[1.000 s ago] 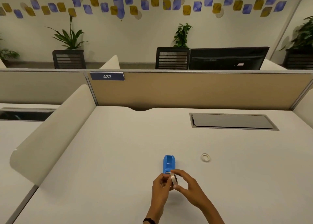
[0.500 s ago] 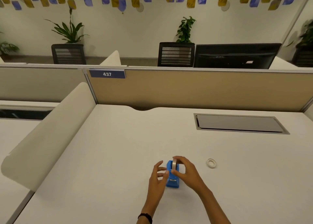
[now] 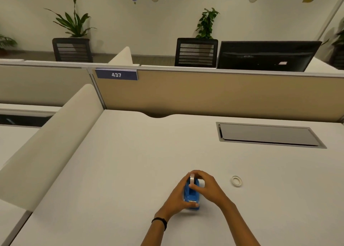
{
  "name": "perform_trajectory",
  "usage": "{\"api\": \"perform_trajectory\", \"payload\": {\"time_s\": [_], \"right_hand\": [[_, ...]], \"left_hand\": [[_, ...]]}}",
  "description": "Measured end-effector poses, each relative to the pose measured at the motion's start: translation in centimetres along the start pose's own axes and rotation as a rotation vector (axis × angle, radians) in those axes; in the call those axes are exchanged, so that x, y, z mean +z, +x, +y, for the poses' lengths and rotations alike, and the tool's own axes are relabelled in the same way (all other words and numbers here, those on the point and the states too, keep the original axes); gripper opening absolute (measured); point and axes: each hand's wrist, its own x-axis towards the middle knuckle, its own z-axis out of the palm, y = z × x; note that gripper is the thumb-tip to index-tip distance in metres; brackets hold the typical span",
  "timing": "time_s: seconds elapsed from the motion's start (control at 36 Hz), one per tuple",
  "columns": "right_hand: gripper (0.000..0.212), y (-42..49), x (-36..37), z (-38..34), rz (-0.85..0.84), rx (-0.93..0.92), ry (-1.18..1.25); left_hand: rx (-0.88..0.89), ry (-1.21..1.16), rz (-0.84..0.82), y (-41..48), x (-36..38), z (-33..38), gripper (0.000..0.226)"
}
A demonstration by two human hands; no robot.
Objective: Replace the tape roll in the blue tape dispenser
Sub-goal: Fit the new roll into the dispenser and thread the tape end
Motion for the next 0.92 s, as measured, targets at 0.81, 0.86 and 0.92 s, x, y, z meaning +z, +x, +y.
{"api": "perform_trajectory", "payload": {"time_s": [0.81,0.86,0.92], "right_hand": [[0.040,-0.4,-0.2,0.0,-0.050,0.016,-0.149],[0.039,-0.4,-0.3,-0.3,-0.052,0.008,-0.163],[0.040,-0.5,-0.2,-0.4,-0.046,0.007,-0.173]], "left_hand": [[-0.011,0.061,0.035,0.7,0.2,-1.8,0.081],[-0.008,0.055,0.033,0.7,0.2,-1.8,0.081],[-0.006,0.040,0.034,0.7,0.2,-1.9,0.082]]}}
